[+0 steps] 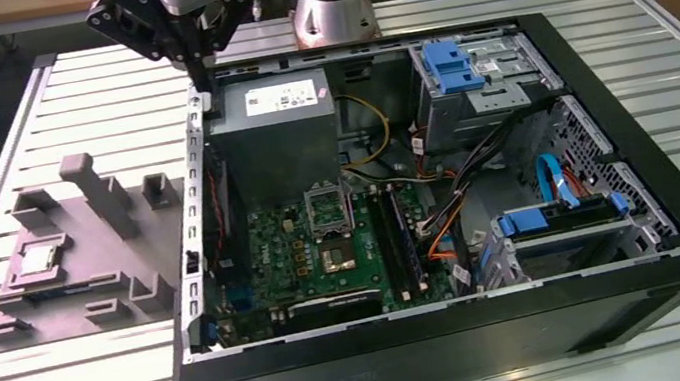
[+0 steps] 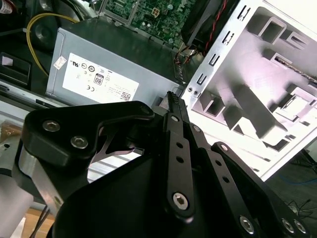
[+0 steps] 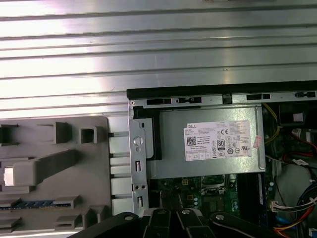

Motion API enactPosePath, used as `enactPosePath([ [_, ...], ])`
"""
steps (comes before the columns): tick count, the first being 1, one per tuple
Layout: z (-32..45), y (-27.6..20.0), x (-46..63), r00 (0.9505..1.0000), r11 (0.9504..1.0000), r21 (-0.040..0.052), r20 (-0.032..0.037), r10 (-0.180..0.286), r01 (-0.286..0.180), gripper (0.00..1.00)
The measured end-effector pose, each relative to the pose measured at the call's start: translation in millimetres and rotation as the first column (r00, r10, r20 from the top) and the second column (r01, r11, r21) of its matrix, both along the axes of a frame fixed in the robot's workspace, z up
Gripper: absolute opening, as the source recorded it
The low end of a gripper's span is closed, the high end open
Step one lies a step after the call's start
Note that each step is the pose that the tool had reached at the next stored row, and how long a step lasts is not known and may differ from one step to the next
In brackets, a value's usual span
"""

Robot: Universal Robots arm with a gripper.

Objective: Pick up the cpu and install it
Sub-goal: 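Reach for the cpu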

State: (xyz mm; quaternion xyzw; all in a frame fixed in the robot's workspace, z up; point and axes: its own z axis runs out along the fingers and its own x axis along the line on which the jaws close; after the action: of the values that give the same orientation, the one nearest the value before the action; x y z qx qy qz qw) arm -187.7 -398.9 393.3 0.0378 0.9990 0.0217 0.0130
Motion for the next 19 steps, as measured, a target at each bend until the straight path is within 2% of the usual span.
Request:
enactPosePath([
  [19, -0.1, 0.0, -4.1, 1.0000, 1.0000, 0.0000, 0.0000, 0.000, 0.000, 0.11],
])
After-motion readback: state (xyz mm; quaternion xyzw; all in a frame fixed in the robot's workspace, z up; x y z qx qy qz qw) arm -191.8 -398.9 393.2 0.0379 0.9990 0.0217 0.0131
